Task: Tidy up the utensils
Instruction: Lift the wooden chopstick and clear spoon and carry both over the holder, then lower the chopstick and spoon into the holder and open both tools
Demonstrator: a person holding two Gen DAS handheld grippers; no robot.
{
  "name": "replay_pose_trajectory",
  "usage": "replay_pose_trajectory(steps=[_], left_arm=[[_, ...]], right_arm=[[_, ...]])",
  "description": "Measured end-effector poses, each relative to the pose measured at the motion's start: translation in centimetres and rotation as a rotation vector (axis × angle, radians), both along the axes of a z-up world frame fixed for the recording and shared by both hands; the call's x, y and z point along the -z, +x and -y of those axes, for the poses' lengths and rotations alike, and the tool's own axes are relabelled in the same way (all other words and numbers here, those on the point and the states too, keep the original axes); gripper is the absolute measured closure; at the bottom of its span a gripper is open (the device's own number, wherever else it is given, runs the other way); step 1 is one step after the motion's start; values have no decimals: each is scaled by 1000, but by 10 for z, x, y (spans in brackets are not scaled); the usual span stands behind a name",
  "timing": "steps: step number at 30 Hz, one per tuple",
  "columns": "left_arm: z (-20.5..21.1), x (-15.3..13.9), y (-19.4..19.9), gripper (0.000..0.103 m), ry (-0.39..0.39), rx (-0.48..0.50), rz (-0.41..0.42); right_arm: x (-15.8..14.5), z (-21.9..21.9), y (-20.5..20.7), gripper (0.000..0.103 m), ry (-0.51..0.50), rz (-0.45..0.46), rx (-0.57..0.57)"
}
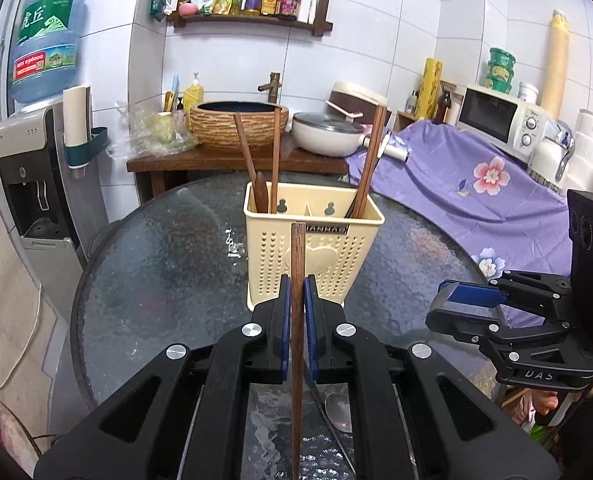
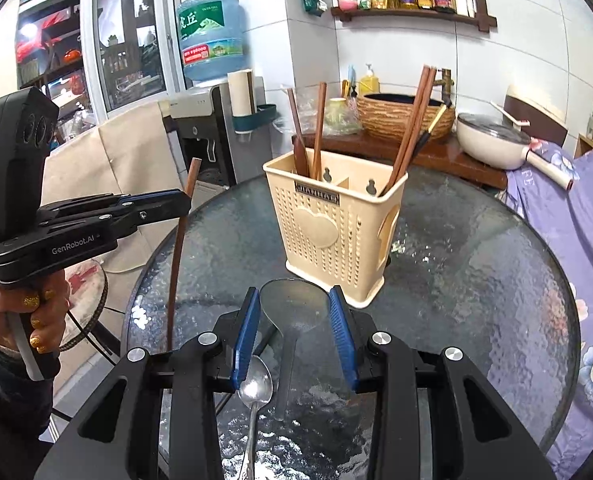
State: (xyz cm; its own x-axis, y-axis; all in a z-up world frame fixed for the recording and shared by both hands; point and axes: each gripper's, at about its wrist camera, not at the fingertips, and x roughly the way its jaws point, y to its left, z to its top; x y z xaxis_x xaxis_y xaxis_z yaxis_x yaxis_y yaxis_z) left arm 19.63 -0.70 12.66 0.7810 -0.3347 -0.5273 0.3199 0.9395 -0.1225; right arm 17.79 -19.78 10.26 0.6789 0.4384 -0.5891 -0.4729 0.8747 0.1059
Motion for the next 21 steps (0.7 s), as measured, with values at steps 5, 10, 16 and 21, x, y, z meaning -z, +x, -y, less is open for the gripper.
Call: replay_pose_trajectory(steps=[5,10,16,21], left_arm=[[-4,-18,0,96,-15,6,33],[-5,-52,1,96,-28,17,98],[2,-115,12,96,-36,31,200],[16,-165,33,96,-22,29,250]], right_arm=[[-19,1,5,68,18,16,-15],[-46,2,13,68,20,69,-12],[-92,8,42,68,53,118,16],[-121,13,67,68,77,131,52]])
